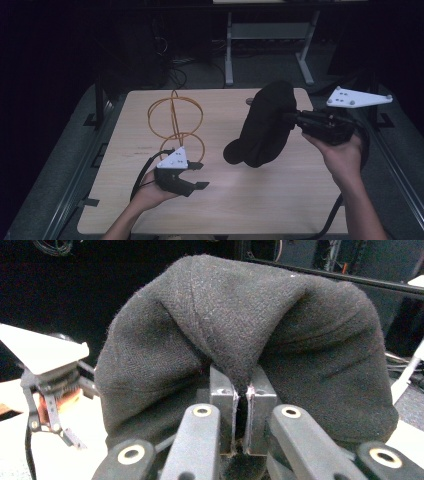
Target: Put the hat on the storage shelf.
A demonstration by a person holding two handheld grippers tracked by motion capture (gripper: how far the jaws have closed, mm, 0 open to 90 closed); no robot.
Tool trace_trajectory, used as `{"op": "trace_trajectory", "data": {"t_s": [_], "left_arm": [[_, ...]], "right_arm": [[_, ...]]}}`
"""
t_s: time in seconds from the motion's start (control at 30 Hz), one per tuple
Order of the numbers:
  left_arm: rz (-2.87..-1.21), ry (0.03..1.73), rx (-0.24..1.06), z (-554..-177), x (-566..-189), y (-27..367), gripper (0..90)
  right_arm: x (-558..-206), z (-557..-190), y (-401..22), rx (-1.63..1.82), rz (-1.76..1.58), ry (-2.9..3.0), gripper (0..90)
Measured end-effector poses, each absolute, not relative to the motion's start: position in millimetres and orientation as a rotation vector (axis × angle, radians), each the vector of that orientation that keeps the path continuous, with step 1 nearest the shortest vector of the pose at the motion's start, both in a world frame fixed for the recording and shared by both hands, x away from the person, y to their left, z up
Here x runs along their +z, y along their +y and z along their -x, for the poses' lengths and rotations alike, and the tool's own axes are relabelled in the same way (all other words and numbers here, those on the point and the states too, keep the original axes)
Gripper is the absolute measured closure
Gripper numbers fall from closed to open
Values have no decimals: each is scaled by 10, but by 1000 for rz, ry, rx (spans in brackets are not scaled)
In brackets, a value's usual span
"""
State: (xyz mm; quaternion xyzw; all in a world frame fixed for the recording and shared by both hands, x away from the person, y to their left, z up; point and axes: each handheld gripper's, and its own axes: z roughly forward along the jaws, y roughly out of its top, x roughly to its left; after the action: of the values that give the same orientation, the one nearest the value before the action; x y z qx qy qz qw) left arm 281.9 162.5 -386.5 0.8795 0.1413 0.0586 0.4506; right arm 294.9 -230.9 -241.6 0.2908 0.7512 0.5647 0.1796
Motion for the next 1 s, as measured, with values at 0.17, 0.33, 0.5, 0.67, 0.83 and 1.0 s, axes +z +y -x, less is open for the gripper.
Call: {"op": "trace_trajectory", "data": {"t_s": [0.17, 0.33, 0.5, 0.67, 0.83, 1.0], "left_arm": [[-2202, 348, 156, -2781, -3991, 1619, 377], [-2246, 331, 168, -2747, -4102, 1605, 347], [-2237, 351, 159, -2745, -4159, 1673, 333], [-2239, 363, 161, -2758, -4172, 1699, 326], [-2233, 367, 172, -2767, -4193, 1680, 311], [-2237, 354, 168, -2757, -4213, 1648, 309]], "right_arm": [[-2288, -3030, -2177, 1590, -796, 2137, 857], [-2173, -3114, -2030, 1574, -767, 2163, 856], [-2108, -3189, -1899, 1571, -747, 2180, 855], [-2068, -3249, -1803, 1565, -729, 2191, 855], [-1992, -3344, -1624, 1565, -687, 2218, 854], [-1931, -3424, -1467, 1566, -658, 2243, 856]]}}
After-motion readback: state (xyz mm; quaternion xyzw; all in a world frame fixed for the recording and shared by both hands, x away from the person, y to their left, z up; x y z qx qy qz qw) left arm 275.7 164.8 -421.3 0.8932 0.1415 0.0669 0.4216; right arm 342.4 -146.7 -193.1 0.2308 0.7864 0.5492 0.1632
